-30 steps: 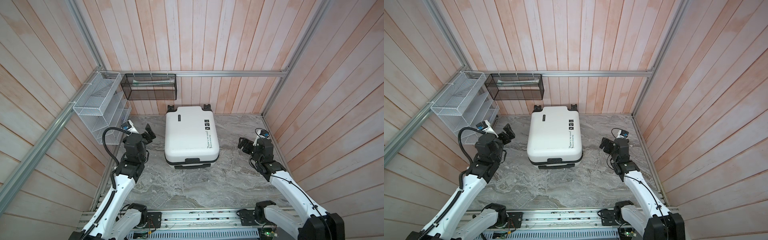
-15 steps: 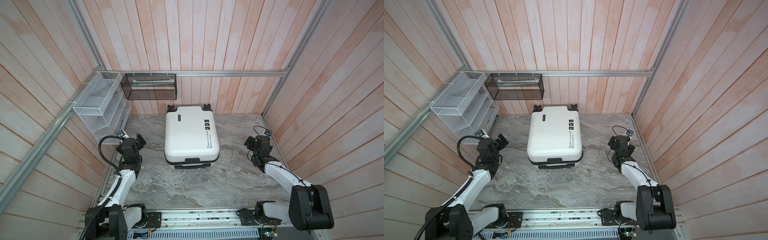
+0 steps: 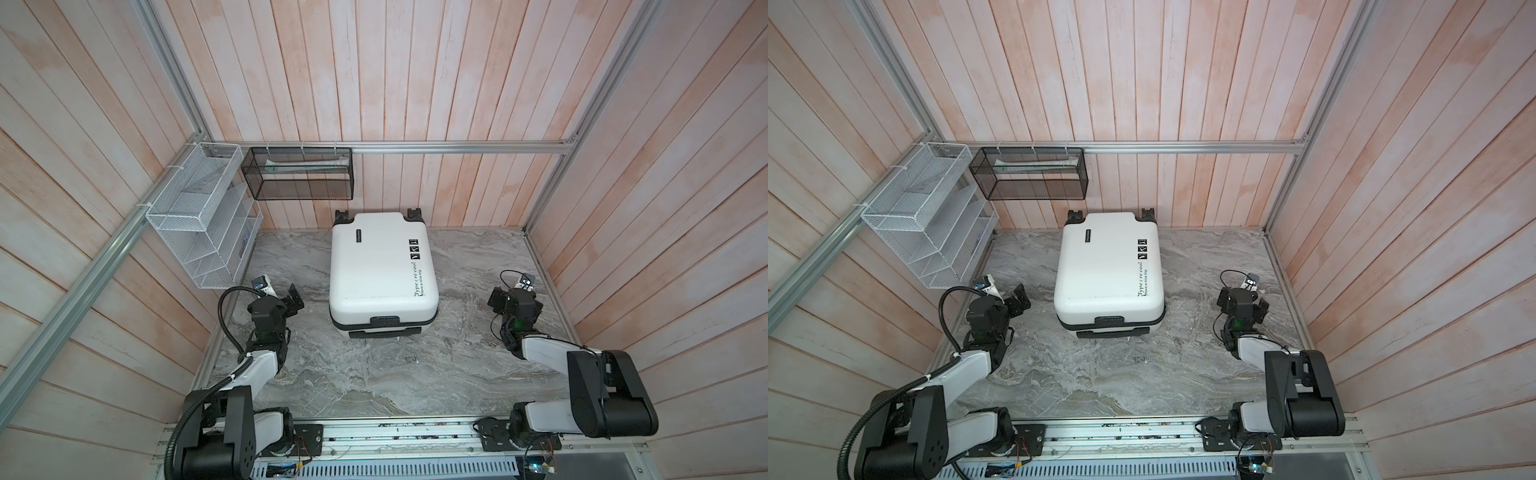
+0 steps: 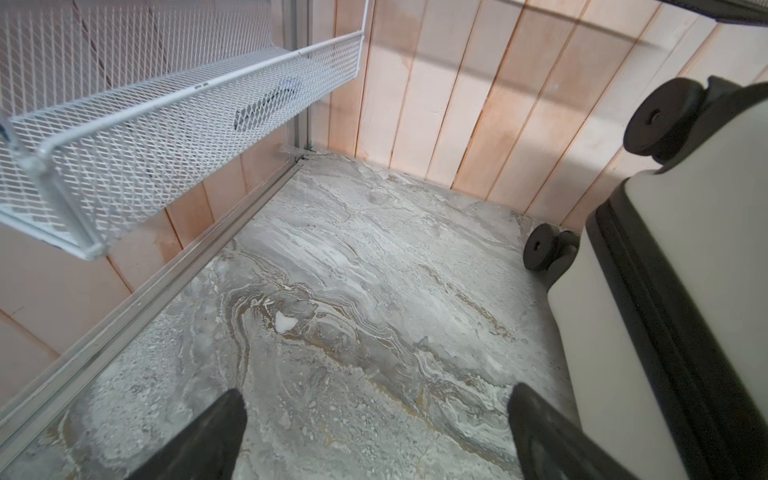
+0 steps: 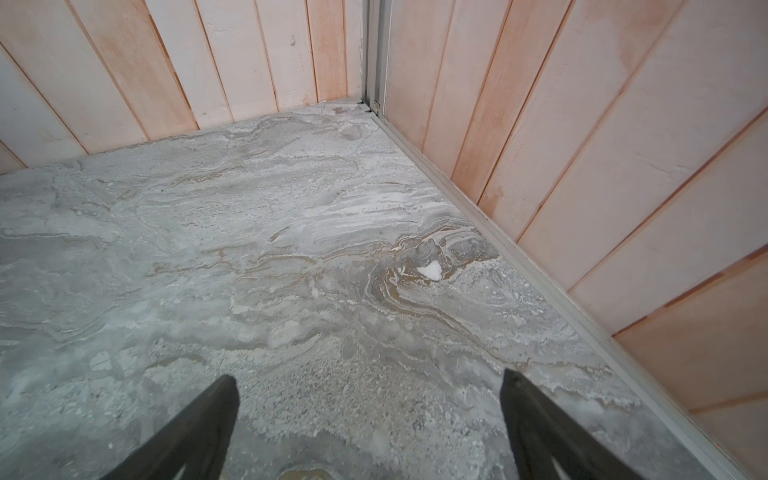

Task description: Pack the luggage

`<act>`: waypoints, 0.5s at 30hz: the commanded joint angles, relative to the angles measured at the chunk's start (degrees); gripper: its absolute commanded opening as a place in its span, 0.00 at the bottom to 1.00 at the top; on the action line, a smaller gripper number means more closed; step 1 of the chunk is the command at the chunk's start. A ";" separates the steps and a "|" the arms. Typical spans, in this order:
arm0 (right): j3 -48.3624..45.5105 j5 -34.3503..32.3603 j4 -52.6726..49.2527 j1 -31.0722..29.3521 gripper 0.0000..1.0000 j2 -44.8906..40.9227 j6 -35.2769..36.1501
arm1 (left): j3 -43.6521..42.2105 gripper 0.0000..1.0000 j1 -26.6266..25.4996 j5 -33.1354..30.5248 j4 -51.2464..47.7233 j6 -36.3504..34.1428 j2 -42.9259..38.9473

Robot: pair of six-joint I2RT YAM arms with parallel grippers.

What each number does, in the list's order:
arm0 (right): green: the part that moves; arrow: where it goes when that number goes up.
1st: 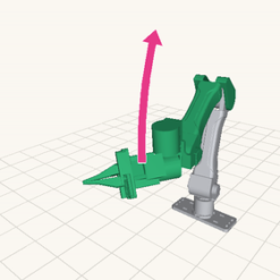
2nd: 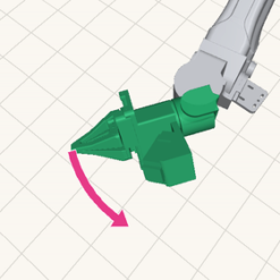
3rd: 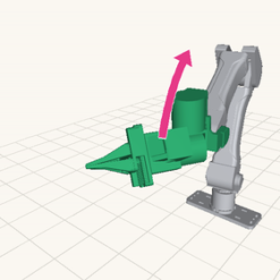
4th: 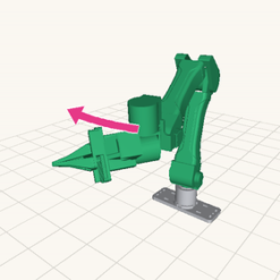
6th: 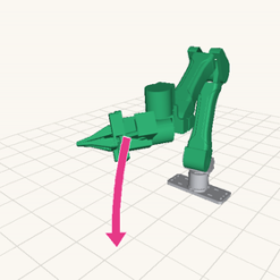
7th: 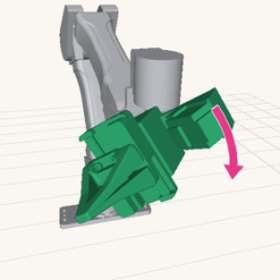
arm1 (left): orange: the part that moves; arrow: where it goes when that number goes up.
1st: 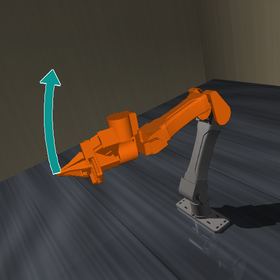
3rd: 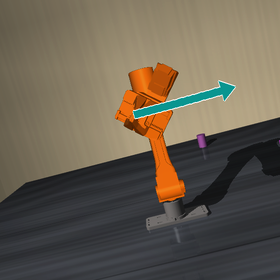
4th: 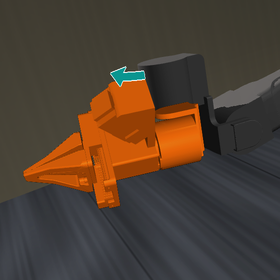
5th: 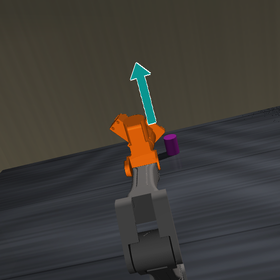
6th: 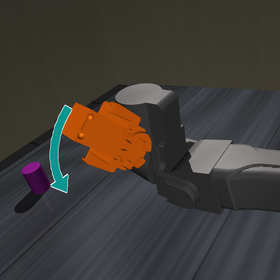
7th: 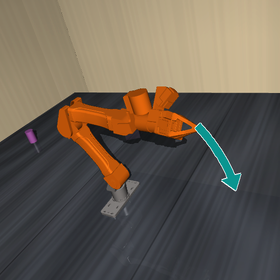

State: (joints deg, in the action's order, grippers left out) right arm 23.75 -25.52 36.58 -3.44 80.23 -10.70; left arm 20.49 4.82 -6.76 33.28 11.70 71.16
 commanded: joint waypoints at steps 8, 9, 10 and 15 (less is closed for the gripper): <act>-7.15 11.19 25.18 0.53 0.98 2.51 10.42 | -2.08 0.98 -0.68 8.00 22.69 -6.91 12.86; -9.47 11.46 31.08 0.63 0.98 3.95 10.78 | -2.94 0.98 -0.97 9.12 25.47 -6.92 14.16; -11.48 11.30 36.14 0.71 0.98 5.48 10.46 | -3.70 0.98 -1.12 9.70 28.15 -8.58 15.52; -11.14 14.44 36.88 2.39 0.98 7.93 9.48 | -3.27 1.00 -2.49 11.15 28.11 -11.05 16.85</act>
State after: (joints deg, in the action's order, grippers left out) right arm 11.46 -14.70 67.37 -2.66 88.36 -1.65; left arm 16.91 2.96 1.96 57.14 3.86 87.99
